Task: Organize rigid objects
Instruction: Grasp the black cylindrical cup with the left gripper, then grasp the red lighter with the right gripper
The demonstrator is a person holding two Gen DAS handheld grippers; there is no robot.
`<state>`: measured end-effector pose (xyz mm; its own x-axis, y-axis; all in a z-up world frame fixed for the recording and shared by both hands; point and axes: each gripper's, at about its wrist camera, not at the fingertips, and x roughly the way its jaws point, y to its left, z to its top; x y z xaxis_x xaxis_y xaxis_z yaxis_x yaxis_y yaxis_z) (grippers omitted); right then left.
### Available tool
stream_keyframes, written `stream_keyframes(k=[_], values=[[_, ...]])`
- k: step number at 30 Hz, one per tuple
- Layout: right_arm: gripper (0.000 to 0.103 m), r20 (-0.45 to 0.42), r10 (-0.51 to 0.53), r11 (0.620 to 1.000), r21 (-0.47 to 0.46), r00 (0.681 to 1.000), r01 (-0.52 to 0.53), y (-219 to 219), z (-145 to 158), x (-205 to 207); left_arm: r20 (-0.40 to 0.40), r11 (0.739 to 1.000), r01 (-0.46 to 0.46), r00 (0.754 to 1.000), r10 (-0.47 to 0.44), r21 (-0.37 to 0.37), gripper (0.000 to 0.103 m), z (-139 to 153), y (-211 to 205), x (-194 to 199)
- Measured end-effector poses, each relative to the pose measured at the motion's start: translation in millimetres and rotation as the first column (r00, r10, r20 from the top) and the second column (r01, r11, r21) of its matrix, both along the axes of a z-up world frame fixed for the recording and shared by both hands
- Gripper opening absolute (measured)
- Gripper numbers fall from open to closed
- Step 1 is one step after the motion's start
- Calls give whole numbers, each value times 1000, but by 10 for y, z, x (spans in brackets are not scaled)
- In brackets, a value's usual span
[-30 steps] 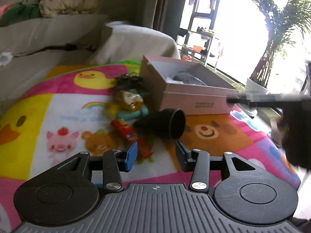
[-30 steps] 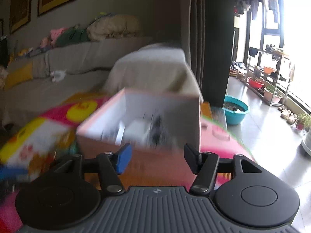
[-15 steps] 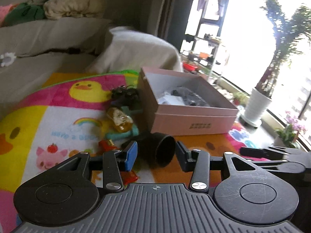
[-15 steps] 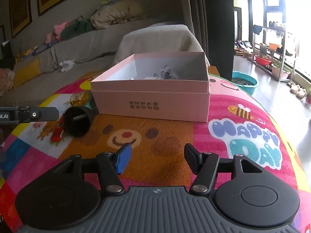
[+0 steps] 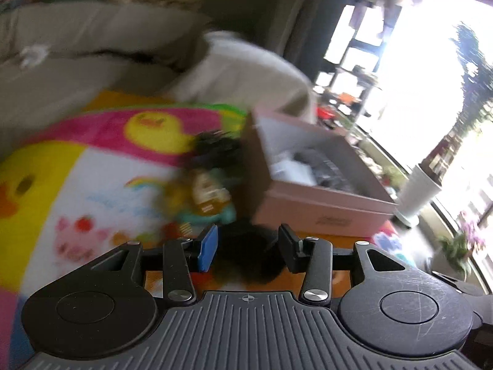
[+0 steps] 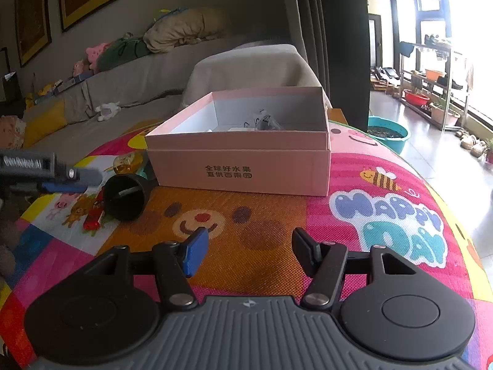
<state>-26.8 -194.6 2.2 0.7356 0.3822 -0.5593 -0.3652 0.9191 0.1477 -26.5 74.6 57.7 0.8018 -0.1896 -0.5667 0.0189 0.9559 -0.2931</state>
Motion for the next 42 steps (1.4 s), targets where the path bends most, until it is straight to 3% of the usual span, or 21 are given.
stream_keyframes(k=[4,8,14,15,20,25,29,37,42], values=[[61,-1,-5,1000,0,1000,5,-3,4,-9,22,982,64,997,-69,177,48,-29,-320,175],[61,-2,-10,1000,7,1000,10,-21,7,-7,6,974,89,996,-92,206,54,-99,-314,215],[61,-10,-13,1000,9,1000,13,-26,4,14,-17,934,93,996,-93,345,54,-2,-103,-53],[61,-11,-13,1000,6,1000,13,-21,4,16,-21,935,80,997,-78,347,50,24,-58,-74],[61,-23,-12,1000,9,1000,12,-21,-2,50,-29,961,70,997,-65,269,50,125,-6,19],[61,-24,-24,1000,18,999,25,-34,-8,47,-116,930,93,992,-55,355,54,-94,-190,245],[61,-26,-21,1000,23,999,22,-39,-14,48,-174,922,115,983,-53,369,57,-232,-208,301],[61,-43,-12,1000,22,999,13,-23,-26,72,-115,928,118,990,-82,354,56,-285,-198,279],[61,-50,-11,1000,16,999,12,-16,-29,85,-38,976,76,997,-70,205,55,-174,60,2]])
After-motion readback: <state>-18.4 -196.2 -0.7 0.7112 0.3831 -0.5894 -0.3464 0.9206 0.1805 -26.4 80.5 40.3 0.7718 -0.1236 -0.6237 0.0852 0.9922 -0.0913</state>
